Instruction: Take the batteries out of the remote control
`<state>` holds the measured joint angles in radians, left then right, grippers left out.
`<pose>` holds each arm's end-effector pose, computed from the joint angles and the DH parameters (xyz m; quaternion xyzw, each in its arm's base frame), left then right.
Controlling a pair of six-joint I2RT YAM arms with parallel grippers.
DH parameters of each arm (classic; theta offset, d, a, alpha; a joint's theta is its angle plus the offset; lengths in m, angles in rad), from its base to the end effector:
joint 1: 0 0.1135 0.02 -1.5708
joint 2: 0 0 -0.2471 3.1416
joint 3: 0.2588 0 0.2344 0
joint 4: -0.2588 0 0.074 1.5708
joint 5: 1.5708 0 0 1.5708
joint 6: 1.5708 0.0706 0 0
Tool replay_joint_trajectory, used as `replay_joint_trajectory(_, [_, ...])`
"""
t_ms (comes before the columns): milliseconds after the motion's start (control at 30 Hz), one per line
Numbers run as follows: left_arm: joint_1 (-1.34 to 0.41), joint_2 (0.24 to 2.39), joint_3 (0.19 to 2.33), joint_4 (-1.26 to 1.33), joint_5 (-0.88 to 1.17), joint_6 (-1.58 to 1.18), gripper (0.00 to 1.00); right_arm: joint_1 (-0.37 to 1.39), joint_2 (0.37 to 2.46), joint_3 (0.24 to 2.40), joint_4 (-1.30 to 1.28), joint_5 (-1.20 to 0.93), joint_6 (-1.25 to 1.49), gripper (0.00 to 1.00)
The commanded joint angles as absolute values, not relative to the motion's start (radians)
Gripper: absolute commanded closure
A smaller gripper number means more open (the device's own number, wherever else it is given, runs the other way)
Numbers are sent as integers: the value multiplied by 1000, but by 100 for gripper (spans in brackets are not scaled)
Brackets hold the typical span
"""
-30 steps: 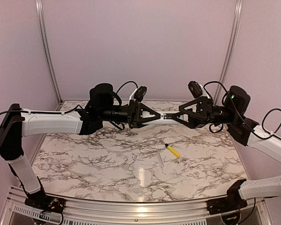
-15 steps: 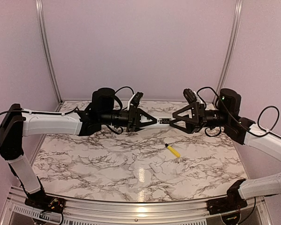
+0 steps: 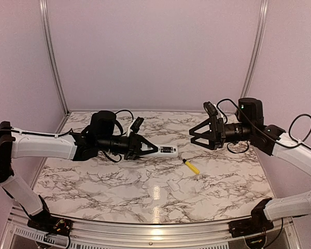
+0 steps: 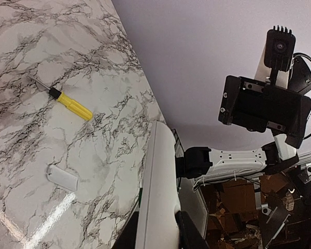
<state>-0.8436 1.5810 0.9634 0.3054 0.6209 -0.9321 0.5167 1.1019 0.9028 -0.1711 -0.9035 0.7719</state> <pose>0.2133 -0.3015 0.2379 0.1456 0.7770 -0.5906 0.1621 0.1917 0.1727 0.3053 -0.1501 0.7677 0.5933 0.1900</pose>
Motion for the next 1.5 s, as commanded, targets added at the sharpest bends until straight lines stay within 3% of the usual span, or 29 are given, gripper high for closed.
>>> replay_joint_trajectory(0, [-835, 1517, 900, 277, 593, -901, 100, 502, 1081, 968, -344, -791, 658, 17])
replay_joint_trajectory(233, [-834, 1488, 769, 297, 585, -896, 100, 500, 1082, 1020, -515, -610, 542, 16])
replay_joint_trajectory(533, [-833, 1532, 694, 353, 581, -890, 100, 500, 1110, 1033, -581, -532, 519, 16])
replay_joint_trajectory(1267, [-823, 1785, 786, 255, 585, -830, 100, 500, 1147, 1046, -661, -393, 481, 16])
replay_joint_trajectory(1467, [-818, 1786, 787, 208, 575, -801, 86, 500, 1136, 1040, -673, -378, 478, 16])
